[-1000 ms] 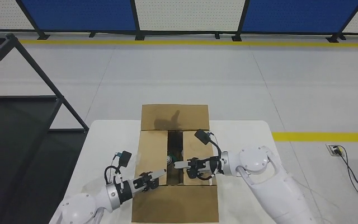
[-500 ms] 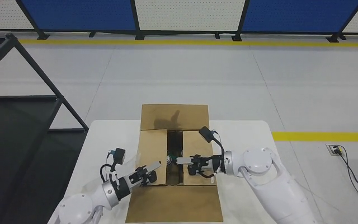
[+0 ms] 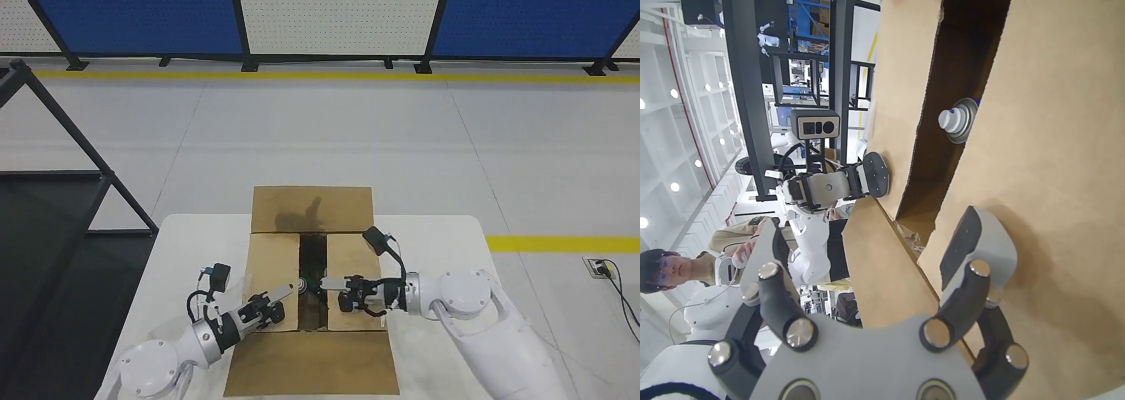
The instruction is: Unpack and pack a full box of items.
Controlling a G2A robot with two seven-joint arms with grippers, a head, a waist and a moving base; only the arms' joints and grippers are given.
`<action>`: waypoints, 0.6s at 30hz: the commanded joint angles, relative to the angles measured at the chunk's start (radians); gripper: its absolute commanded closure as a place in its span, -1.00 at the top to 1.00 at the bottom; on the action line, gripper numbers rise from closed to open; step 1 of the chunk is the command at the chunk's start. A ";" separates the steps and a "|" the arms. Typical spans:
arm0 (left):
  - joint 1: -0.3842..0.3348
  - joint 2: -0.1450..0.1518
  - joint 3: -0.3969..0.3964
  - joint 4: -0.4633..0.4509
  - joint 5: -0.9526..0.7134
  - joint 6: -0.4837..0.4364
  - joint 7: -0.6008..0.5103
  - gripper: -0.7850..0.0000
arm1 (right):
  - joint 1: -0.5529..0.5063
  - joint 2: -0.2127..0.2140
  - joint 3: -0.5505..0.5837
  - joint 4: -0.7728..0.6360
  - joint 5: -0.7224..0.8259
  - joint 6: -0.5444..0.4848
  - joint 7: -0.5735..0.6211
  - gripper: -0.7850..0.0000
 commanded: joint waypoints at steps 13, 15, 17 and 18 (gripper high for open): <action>-0.001 0.003 0.006 0.005 0.008 0.019 0.009 1.00 | 0.036 -0.003 -0.030 0.046 0.001 0.024 0.015 1.00; -0.002 0.003 0.006 0.005 0.005 0.019 0.008 1.00 | 0.038 -0.003 -0.032 0.047 -0.001 0.025 0.016 1.00; -0.003 0.003 0.004 0.003 -0.002 0.011 0.011 1.00 | 0.038 -0.002 -0.032 0.047 0.000 0.026 0.013 1.00; 0.000 0.003 0.000 0.001 -0.013 -0.004 0.018 1.00 | 0.037 -0.002 -0.029 0.045 0.004 0.024 0.010 1.00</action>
